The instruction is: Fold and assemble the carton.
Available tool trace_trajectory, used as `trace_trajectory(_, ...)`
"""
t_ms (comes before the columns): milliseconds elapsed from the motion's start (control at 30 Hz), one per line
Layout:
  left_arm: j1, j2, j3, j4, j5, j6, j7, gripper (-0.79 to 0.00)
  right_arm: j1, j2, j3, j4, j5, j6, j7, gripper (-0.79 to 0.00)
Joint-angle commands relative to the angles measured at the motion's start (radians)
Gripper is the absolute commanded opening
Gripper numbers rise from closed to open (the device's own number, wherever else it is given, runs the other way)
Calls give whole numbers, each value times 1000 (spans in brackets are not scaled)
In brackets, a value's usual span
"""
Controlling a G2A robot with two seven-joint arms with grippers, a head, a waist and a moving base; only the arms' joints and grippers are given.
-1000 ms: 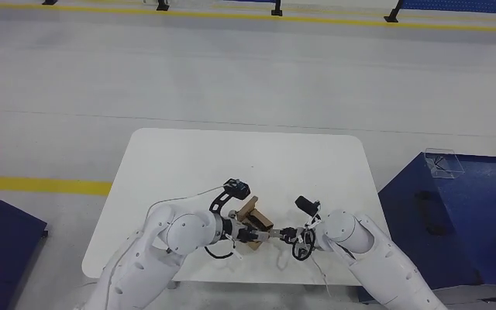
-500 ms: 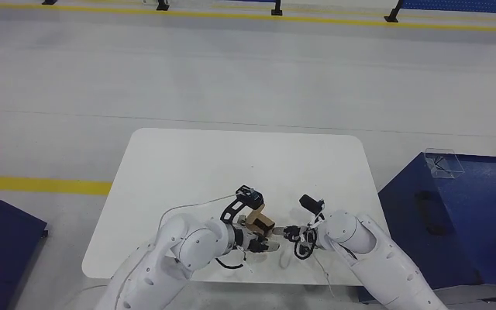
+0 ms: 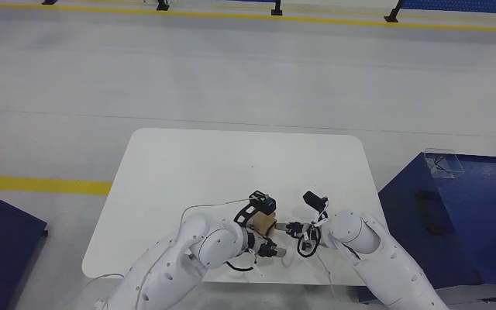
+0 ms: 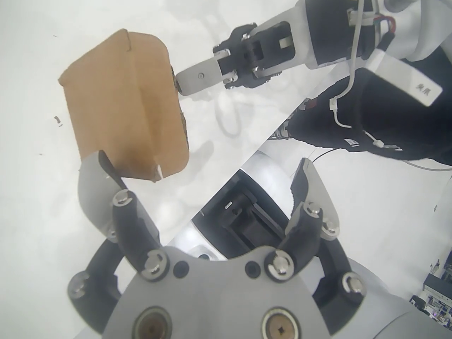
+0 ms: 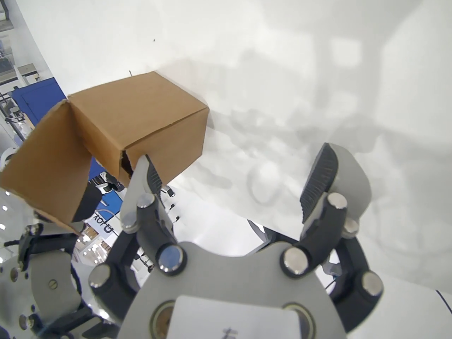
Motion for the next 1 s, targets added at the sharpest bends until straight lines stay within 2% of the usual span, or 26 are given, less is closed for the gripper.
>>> trace_trajectory(0,-2,-3,7,5,6,6,2,0,0,1,13,7,5,-10,-3,0)
trace_trajectory(167,-8,-11,9,13,9,17,11,0,-35,16,80,-14,32,-95,11,0)
trace_trajectory(367,-6,-16,15,14,23,21,14,0,-108,37,171,-56,111,-222,99,0)
trace_trajectory(467,-6,-20,21,15,34,27,12,0,-141,41,182,-97,116,-259,106,0)
trace_trajectory(633,-6,-25,25,20,43,32,11,0,-154,36,169,-117,94,-213,15,0)
trace_trajectory(967,2,-31,18,16,48,36,4,0,-123,24,116,-104,48,-188,-32,0)
